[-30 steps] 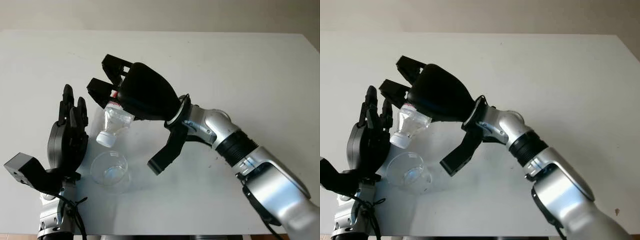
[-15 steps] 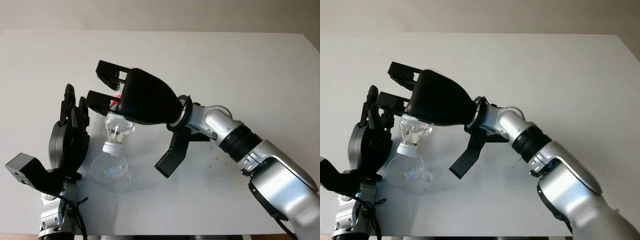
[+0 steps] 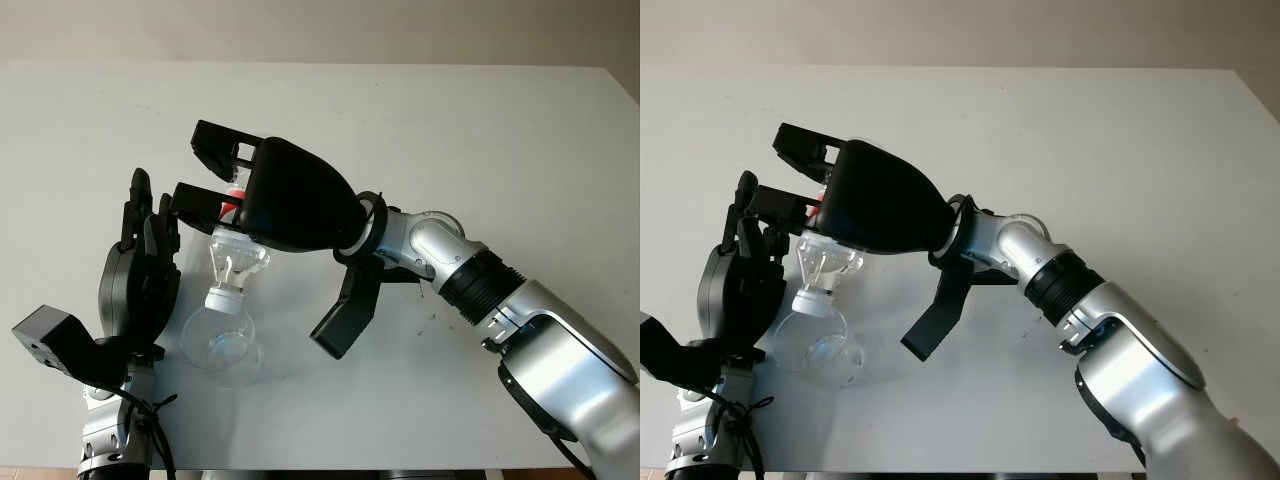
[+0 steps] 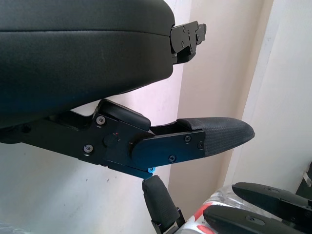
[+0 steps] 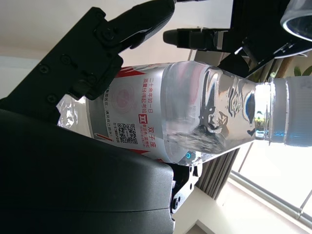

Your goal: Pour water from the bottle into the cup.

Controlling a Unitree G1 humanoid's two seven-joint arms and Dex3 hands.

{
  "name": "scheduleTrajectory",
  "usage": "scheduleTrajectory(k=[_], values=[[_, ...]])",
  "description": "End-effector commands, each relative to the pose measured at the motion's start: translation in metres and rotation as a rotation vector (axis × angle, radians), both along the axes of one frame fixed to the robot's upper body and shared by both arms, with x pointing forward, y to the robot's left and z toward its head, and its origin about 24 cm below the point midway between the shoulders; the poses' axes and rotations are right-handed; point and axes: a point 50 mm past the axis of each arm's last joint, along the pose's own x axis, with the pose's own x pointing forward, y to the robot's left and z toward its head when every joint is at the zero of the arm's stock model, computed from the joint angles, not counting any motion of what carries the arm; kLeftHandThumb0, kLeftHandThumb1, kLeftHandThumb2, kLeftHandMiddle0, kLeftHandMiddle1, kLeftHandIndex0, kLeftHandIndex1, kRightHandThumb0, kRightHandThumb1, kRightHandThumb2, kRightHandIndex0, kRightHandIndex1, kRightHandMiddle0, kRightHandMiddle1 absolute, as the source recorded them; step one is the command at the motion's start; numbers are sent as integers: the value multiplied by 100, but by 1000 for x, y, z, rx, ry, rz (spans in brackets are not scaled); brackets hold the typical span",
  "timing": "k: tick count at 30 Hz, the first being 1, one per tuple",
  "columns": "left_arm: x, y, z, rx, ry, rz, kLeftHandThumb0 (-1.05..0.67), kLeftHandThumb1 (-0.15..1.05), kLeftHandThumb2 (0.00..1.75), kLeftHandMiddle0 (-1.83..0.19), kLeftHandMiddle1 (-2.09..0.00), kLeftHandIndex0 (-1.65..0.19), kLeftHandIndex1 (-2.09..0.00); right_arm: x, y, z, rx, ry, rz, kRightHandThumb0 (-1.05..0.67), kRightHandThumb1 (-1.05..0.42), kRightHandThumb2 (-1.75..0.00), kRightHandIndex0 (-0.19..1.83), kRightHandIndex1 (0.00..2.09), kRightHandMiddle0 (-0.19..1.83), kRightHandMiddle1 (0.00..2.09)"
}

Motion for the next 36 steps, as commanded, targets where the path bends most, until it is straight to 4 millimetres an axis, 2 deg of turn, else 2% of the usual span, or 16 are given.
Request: scheduleTrajectory(k=[1, 4, 6, 8, 9, 11, 13, 14, 16, 19, 20, 21, 23, 26, 31, 36], values=[[-8, -1, -21, -36, 75, 9, -80, 105, 55, 17, -6, 18, -5, -3, 7, 13, 28, -39, 38, -35, -87, -39, 135, 209, 98, 209], [-8, 0, -21, -34, 71, 3, -79, 105, 55, 18, -5, 19, -5, 0, 4, 12, 61, 11, 26, -31, -75, -63, 138, 209, 110, 209], [-8, 0, -21, -34, 73, 4, -79, 105, 54, 18, -5, 19, -4, 4, 1, 11, 106, 111, 19, -30, -73, -66, 138, 209, 112, 209], [-8, 1, -21, -35, 75, 7, -79, 105, 54, 18, -5, 19, -5, 9, -4, 11, 164, 217, 7, -27, -69, -73, 129, 209, 109, 209], [-8, 1, -21, -34, 75, 7, -79, 105, 54, 18, -5, 19, -5, 12, -7, 11, 193, 269, -3, -24, -65, -81, 127, 209, 107, 209], [-7, 1, -21, -31, 75, 5, -79, 105, 54, 18, -5, 19, -5, 18, -15, 11, 253, 392, -22, -13, -48, -118, 132, 209, 111, 209], [-7, 1, -21, -29, 74, 2, -79, 105, 55, 18, -5, 19, -5, 25, -24, 10, 302, 514, -50, -7, -42, -133, 138, 209, 117, 209], [-7, 1, -21, -28, 73, 1, -79, 105, 55, 17, -5, 19, -5, 29, -29, 10, 321, 579, -65, -4, -42, -134, 142, 209, 121, 209], [-6, 2, -21, -27, 72, -1, -79, 105, 55, 17, -5, 19, -5, 36, -40, 7, 368, 740, -94, -3, -48, -123, 143, 209, 124, 209], [-6, 3, -21, -19, 77, 5, -80, 105, 55, 17, -6, 19, -5, 46, -56, 2, 453, 1012, -99, -11, -86, -50, 133, 209, 113, 209], [-5, 3, -21, -19, 78, 7, -80, 105, 56, 17, -5, 19, -5, 48, -62, 0, 483, 1099, -93, -13, -96, -30, 127, 209, 107, 209], [-5, 3, -21, -19, 79, 6, -80, 105, 56, 17, -5, 19, -5, 50, -67, -2, 509, 1171, -89, -14, -100, -22, 122, 209, 105, 209], [-5, 4, -22, -22, 80, 5, -80, 105, 56, 18, -5, 19, -5, 52, -76, -5, 548, 1281, -92, -15, -104, -15, 115, 209, 101, 209], [-5, 5, -22, -26, 81, -1, -80, 105, 56, 18, -5, 19, -5, 52, -91, -7, 591, 1372, -114, -18, -105, -15, 112, 209, 98, 209], [-4, 5, -23, -21, 84, -8, -81, 105, 56, 18, -5, 19, -4, 51, -117, -13, 721, 1587, -83, -13, -105, -26, 117, 209, 94, 209], [-4, 7, -23, -14, 82, -11, -80, 105, 58, 19, -5, 19, -3, 41, -141, -17, 775, 1696, -110, -18, -105, -28, 117, 209, 82, 209]])
